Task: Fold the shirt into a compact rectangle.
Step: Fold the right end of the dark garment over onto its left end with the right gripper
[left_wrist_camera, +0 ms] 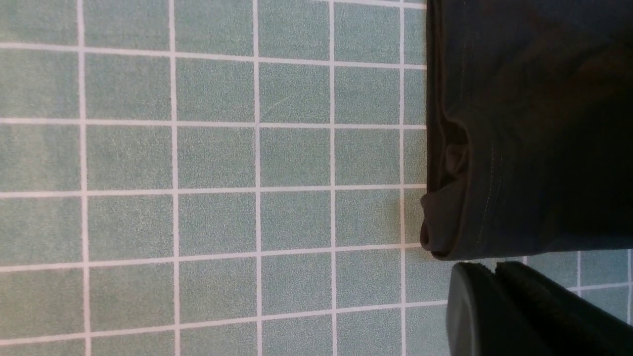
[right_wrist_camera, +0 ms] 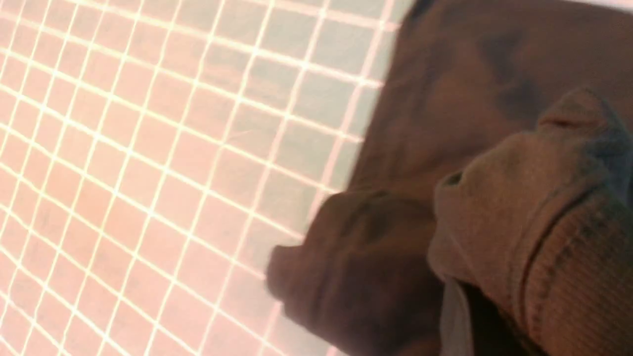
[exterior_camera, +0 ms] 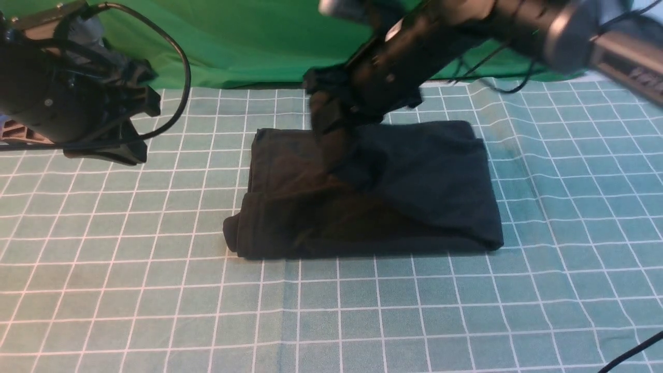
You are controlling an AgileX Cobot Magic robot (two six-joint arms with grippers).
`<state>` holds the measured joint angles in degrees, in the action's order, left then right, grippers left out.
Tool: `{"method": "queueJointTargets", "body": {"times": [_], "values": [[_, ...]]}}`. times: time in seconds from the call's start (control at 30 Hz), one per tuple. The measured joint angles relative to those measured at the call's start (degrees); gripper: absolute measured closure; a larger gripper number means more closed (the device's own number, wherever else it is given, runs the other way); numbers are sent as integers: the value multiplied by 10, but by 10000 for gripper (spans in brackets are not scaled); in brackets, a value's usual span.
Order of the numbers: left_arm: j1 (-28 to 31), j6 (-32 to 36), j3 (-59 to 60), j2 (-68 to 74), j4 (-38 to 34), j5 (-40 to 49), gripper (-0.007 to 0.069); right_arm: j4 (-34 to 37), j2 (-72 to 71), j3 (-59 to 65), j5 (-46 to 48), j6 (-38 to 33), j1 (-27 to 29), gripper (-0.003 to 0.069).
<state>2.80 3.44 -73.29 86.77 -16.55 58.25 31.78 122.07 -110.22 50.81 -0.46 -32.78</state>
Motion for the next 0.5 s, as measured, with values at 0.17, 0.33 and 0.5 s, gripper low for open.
{"method": "queueJointTargets", "body": {"times": [0.17,0.33,0.5], "values": [[0,3,0,0,0,0,617,12,32,0,-29,11,-24,606],[0,6,0,0,-1,0,617,25,58,0,-77,26,-40,470],[0,15,0,0,-16,0,617,32,61,0,-92,28,-50,200]]}}
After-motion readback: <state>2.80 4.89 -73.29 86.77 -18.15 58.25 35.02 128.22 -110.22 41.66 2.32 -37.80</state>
